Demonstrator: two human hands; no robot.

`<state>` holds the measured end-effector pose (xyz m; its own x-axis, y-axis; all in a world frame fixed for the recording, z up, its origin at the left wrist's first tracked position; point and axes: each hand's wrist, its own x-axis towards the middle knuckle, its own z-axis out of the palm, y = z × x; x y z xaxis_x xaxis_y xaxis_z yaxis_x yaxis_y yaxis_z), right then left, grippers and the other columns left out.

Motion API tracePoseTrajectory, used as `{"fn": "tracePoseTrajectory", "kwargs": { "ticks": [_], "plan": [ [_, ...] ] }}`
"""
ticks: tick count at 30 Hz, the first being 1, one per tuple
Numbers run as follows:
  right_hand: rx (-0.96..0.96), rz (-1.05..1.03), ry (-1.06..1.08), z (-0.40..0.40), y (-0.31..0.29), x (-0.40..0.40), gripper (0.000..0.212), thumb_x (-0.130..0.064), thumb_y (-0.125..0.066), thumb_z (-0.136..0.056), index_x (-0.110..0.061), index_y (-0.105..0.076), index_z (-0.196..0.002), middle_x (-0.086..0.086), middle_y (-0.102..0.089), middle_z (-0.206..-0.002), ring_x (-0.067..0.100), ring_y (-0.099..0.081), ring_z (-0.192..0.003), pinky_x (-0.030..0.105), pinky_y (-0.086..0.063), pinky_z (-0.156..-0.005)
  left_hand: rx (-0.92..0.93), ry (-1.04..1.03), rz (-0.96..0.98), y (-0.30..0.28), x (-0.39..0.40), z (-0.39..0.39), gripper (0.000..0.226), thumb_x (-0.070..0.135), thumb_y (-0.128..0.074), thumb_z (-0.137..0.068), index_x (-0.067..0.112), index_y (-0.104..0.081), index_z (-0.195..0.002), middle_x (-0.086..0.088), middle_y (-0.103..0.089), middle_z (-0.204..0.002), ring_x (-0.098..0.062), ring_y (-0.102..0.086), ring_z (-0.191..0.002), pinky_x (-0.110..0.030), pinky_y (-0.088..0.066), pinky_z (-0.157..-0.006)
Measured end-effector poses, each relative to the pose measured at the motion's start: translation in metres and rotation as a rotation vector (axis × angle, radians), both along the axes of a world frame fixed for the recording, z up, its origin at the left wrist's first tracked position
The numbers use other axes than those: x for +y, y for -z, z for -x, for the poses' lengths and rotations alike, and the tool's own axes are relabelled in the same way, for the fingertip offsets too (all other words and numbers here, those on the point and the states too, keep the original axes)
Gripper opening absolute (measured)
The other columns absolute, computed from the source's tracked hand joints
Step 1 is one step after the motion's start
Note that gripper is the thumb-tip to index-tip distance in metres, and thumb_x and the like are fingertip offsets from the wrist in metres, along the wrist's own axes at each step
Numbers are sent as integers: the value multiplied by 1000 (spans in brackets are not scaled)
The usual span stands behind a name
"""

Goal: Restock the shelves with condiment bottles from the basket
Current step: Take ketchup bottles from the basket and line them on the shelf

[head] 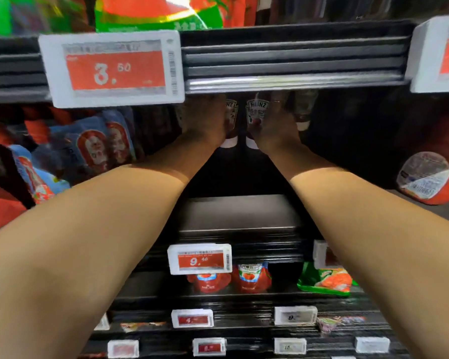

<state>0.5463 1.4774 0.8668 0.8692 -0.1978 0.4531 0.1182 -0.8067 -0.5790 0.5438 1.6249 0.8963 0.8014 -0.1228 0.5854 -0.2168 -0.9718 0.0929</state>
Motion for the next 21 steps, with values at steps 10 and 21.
{"fn": "tracePoseTrajectory", "kwargs": {
  "ticks": [10, 21],
  "plan": [
    [-121, -142, 11, -31, 25, 7, 75, -23, -65, -93, -17, -27, -157, 20, -59, -139, 40, -58, -125, 41, -46, -105, 12, -4, -12, 8, 8, -32, 78, 42, -73, -81, 21, -41, -149, -14, -46, -151, -36, -38, -142, -48, -25, -118],
    [-13, -257, -48, -26, 23, -1, 94, -34, -80, -82, -16, -26, -156, 11, -54, -146, 28, -51, -136, 35, -41, -113, 16, -214, 613, 42, 42, -13, 134, 60, -86, -63, 3, -11, -158, -25, -17, -162, -40, -19, -150, -41, -17, -121]
  ]
}}
